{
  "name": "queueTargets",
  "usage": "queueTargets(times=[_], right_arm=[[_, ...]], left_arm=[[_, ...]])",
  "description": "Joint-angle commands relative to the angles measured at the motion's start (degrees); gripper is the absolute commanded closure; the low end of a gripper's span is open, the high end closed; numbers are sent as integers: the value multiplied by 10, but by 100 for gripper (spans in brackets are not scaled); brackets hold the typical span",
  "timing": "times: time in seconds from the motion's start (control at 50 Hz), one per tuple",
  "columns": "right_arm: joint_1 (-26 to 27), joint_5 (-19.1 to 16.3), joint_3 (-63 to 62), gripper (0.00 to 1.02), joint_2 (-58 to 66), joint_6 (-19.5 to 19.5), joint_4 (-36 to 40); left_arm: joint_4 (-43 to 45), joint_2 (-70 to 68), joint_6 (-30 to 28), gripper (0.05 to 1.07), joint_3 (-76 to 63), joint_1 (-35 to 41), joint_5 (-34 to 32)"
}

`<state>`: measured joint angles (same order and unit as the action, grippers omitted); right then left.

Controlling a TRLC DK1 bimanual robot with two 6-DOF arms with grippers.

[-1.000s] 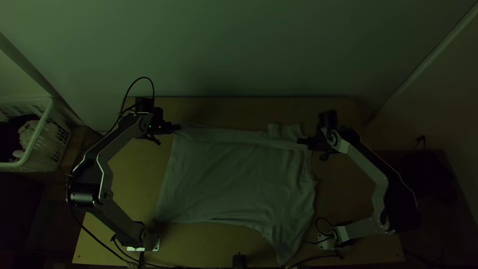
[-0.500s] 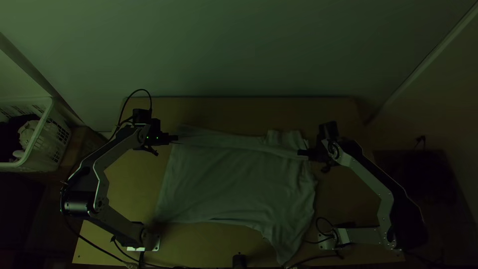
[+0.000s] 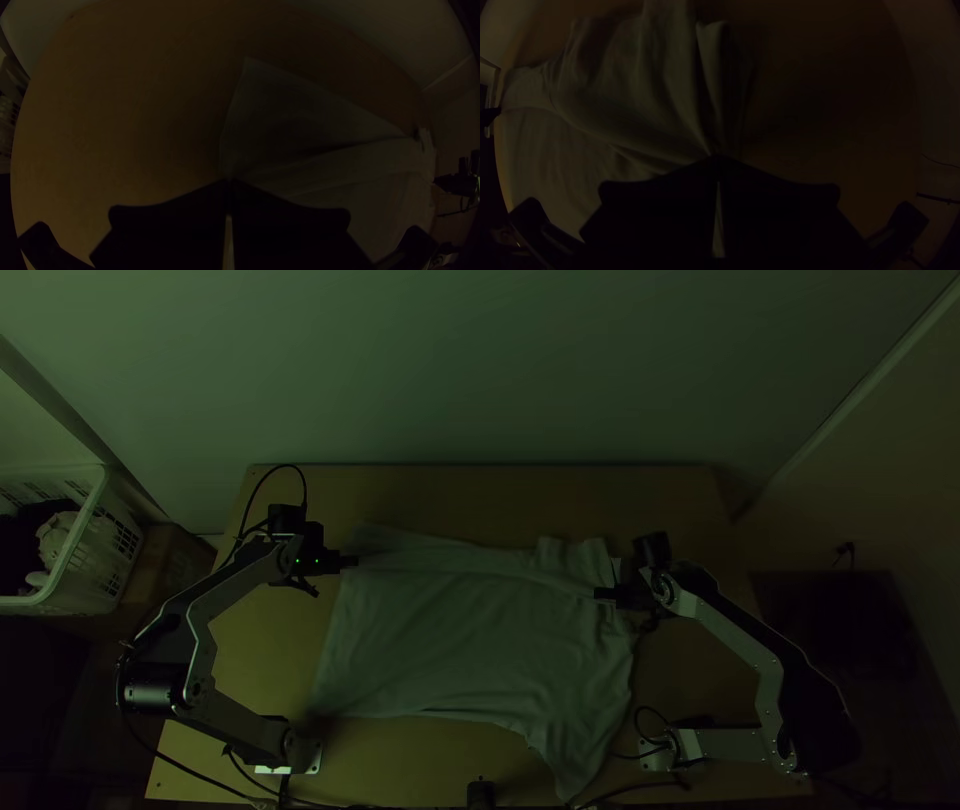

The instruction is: Fold the t-shirt

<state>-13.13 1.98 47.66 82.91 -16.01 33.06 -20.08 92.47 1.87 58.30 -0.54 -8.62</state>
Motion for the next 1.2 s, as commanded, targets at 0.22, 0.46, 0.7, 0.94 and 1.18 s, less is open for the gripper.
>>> queueTargets(times=[0.22, 0.46, 0.7, 0.94, 1.18], right_arm=[[-7, 34, -29, 15, -32, -7, -8], [-1, 32, -17, 4, -117, -26, 34], [-7, 30, 35, 4, -189, -46, 160], [-23, 30, 55, 4, -274, -59, 258], [-51, 3, 38, 7, -339, -120, 366]], left_arm=[[14, -48, -12, 40, -58, -9, -58], [-29, -81, -18, 11, -36, -34, -101], [-81, -149, -36, 11, -21, -50, -126], [-199, -234, -76, 11, -9, -51, -126], [-298, -298, -83, 11, -3, -66, -126]])
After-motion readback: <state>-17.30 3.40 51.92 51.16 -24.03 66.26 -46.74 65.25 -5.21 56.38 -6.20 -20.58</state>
